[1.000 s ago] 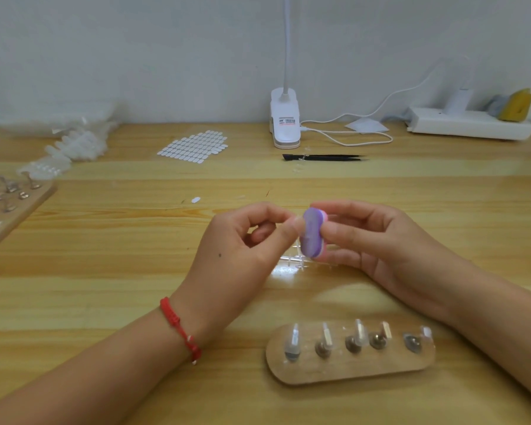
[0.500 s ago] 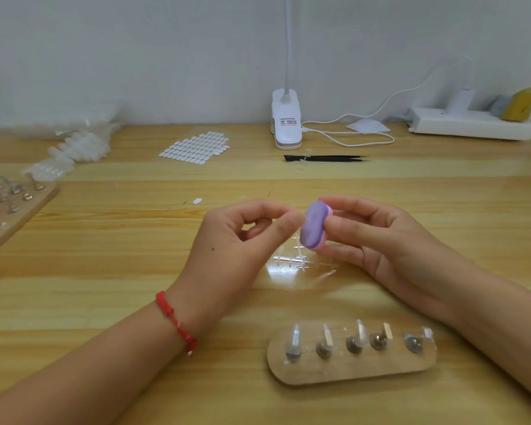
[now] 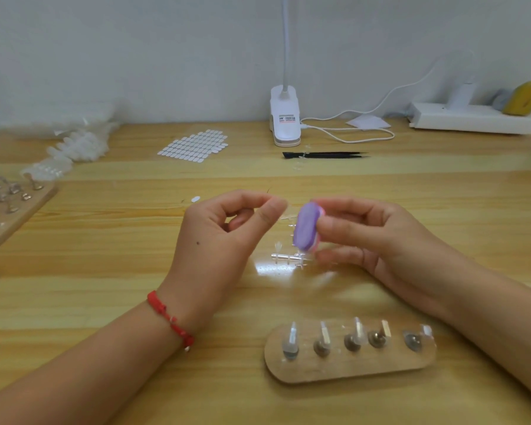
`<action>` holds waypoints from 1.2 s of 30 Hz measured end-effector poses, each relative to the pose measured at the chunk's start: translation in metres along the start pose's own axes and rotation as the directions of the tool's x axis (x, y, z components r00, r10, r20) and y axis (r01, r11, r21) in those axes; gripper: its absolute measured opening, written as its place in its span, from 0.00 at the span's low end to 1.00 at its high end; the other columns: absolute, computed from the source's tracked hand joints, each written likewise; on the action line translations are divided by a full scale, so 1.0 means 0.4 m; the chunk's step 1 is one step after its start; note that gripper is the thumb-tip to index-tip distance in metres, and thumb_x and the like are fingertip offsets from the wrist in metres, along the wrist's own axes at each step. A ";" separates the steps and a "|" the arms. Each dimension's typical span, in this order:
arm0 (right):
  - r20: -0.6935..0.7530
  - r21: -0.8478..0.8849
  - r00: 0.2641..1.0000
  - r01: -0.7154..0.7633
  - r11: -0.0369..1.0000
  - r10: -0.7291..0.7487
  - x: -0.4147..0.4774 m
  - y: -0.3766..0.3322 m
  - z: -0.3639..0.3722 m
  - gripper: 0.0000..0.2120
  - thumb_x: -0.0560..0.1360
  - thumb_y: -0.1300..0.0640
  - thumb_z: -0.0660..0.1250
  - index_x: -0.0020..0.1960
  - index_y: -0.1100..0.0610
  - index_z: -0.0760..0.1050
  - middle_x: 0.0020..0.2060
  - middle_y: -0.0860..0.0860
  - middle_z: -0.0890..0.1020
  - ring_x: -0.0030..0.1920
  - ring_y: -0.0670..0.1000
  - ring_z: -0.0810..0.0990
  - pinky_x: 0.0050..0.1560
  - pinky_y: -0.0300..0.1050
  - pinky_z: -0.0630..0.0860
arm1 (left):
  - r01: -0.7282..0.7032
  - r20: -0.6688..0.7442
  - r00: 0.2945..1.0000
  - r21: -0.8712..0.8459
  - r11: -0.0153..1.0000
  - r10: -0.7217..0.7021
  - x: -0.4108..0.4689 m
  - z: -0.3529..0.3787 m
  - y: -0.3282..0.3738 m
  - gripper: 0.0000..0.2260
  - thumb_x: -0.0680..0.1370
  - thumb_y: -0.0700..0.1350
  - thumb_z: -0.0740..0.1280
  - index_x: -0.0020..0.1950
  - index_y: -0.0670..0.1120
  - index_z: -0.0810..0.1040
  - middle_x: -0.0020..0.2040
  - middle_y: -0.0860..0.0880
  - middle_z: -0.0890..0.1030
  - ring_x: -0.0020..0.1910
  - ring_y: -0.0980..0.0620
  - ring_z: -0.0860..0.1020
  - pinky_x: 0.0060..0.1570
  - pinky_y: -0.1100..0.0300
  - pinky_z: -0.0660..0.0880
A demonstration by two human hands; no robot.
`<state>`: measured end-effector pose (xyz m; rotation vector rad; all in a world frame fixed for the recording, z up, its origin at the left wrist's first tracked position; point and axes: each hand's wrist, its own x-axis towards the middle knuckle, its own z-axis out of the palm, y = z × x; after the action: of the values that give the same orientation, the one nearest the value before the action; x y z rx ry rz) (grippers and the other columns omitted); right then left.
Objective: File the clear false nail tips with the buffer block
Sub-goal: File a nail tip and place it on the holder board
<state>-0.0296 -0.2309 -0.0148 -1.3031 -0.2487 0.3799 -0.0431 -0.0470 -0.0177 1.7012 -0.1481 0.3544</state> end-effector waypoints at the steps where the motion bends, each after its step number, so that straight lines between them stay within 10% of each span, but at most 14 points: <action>1: -0.025 0.041 1.000 0.010 0.999 -0.009 -0.001 -0.001 -0.001 0.12 0.61 0.59 0.74 0.45 0.55 0.86 0.42 0.53 0.86 0.41 0.48 0.85 0.37 0.37 0.80 | -0.013 0.014 1.000 0.005 1.000 0.013 -0.002 0.003 0.000 0.07 0.68 0.51 0.72 0.38 0.48 0.84 0.27 0.53 0.59 0.26 0.58 0.60 0.30 0.67 0.63; 6: 0.128 -0.254 0.992 0.039 0.966 -0.006 -0.016 0.001 0.023 0.11 0.62 0.61 0.76 0.44 0.55 0.84 0.39 0.51 0.86 0.36 0.48 0.85 0.38 0.36 0.79 | -0.098 -0.088 0.990 0.104 0.990 0.107 0.007 -0.001 -0.001 0.03 0.70 0.50 0.72 0.39 0.51 0.83 0.27 0.53 0.59 0.26 0.59 0.60 0.30 0.70 0.63; 13: 0.003 0.037 0.999 -0.045 0.998 0.045 0.003 -0.004 0.008 0.10 0.72 0.63 0.58 0.40 0.58 0.78 0.34 0.54 0.68 0.25 0.47 0.66 0.23 0.39 0.70 | -0.119 0.071 0.990 0.010 0.993 0.118 -0.013 0.012 0.005 0.07 0.69 0.52 0.73 0.40 0.49 0.84 0.25 0.56 0.60 0.25 0.58 0.59 0.28 0.68 0.60; 18: -0.002 -0.180 0.999 0.038 0.983 -0.039 -0.006 0.002 0.015 0.03 0.68 0.52 0.75 0.40 0.50 0.83 0.30 0.52 0.61 0.24 0.43 0.60 0.21 0.33 0.60 | -0.113 0.123 0.986 -0.030 0.993 0.116 -0.018 0.010 0.009 0.06 0.69 0.52 0.73 0.40 0.51 0.84 0.26 0.56 0.60 0.27 0.56 0.60 0.29 0.65 0.61; 24: 0.040 -0.266 0.996 0.088 0.960 -0.080 -0.009 0.008 0.018 0.07 0.66 0.50 0.74 0.44 0.48 0.85 0.26 0.45 0.68 0.25 0.43 0.62 0.22 0.33 0.63 | -0.054 0.154 0.986 -0.086 0.995 0.067 -0.015 0.008 0.022 0.06 0.67 0.52 0.72 0.39 0.51 0.84 0.31 0.34 0.62 0.24 0.58 0.59 0.25 0.71 0.60; 36: -0.007 -0.134 0.999 0.049 0.990 -0.051 -0.012 0.000 0.019 0.09 0.63 0.50 0.73 0.39 0.53 0.84 0.27 0.48 0.62 0.25 0.43 0.60 0.22 0.33 0.62 | 0.004 0.256 0.967 -0.074 0.997 0.015 -0.019 0.008 0.017 0.03 0.69 0.47 0.72 0.36 0.50 0.81 0.34 0.35 0.63 0.25 0.58 0.63 0.28 0.74 0.63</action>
<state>-0.0370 -0.2261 -0.0127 -1.4271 -0.3014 0.3178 -0.0517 -0.0520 -0.0142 1.6686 -0.3516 0.1293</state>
